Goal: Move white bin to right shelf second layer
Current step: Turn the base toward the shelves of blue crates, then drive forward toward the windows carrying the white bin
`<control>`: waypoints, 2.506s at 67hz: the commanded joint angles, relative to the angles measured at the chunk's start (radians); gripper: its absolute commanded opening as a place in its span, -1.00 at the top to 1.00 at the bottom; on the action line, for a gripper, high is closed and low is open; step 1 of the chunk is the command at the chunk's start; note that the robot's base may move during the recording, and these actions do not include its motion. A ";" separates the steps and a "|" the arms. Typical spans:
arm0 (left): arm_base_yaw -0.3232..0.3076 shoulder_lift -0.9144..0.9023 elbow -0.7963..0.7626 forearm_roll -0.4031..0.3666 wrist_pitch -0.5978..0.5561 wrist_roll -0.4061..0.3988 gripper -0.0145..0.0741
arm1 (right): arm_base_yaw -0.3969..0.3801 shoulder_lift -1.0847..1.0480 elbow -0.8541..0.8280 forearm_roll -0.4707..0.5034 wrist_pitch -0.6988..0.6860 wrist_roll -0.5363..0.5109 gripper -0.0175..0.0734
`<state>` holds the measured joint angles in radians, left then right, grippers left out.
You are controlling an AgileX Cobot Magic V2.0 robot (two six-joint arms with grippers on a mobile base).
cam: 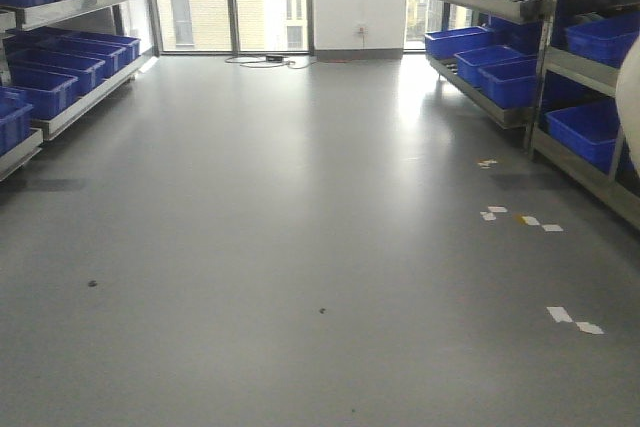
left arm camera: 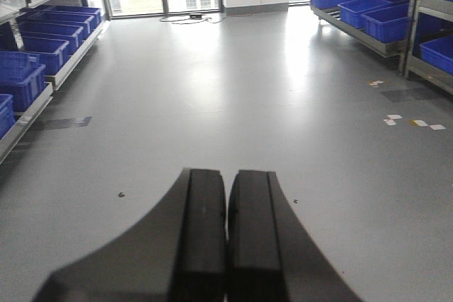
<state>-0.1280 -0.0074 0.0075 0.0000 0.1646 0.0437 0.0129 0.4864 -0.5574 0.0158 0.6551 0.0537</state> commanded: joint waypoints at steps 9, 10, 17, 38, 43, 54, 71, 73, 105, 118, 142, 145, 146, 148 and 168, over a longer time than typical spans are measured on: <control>-0.008 -0.014 0.037 0.000 -0.087 -0.005 0.48 | -0.004 0.001 -0.029 0.007 -0.090 0.001 0.51; -0.008 -0.014 0.037 0.000 -0.087 -0.005 0.48 | -0.004 0.001 -0.029 0.007 -0.090 0.001 0.51; -0.008 -0.014 0.037 0.000 -0.087 -0.005 0.48 | -0.004 0.001 -0.029 0.007 -0.090 0.001 0.51; -0.008 -0.014 0.037 0.000 -0.087 -0.005 0.48 | -0.004 0.001 -0.029 0.007 -0.090 0.001 0.51; -0.008 -0.014 0.037 0.000 -0.087 -0.005 0.48 | -0.004 0.001 -0.029 0.007 -0.090 0.001 0.51; -0.008 -0.014 0.037 0.000 -0.087 -0.005 0.48 | -0.004 0.001 -0.029 0.007 -0.090 0.001 0.51; -0.008 -0.014 0.037 0.000 -0.087 -0.005 0.48 | -0.004 0.001 -0.029 0.007 -0.090 0.001 0.51; -0.008 -0.014 0.037 0.000 -0.087 -0.005 0.48 | -0.004 0.001 -0.029 0.007 -0.090 0.001 0.51; -0.008 -0.014 0.037 0.000 -0.087 -0.005 0.48 | -0.004 0.001 -0.029 0.007 -0.090 0.001 0.51; -0.008 -0.014 0.037 0.000 -0.087 -0.005 0.48 | -0.004 0.001 -0.029 0.007 -0.090 0.001 0.51; -0.008 -0.014 0.037 0.000 -0.087 -0.005 0.48 | -0.004 0.001 -0.029 0.007 -0.090 0.001 0.51; -0.008 -0.014 0.037 0.000 -0.087 -0.005 0.48 | -0.004 0.001 -0.029 0.007 -0.090 0.001 0.51; -0.008 -0.014 0.037 0.000 -0.087 -0.005 0.48 | -0.004 0.001 -0.029 0.007 -0.090 0.001 0.51; -0.008 -0.014 0.037 0.000 -0.087 -0.005 0.48 | -0.004 0.001 -0.029 0.007 -0.090 0.001 0.51; -0.008 -0.014 0.037 0.000 -0.087 -0.005 0.48 | -0.004 0.001 -0.029 0.007 -0.090 0.001 0.51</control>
<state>-0.1304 -0.0074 0.0075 0.0000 0.1646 0.0437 0.0129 0.4864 -0.5574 0.0158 0.6551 0.0537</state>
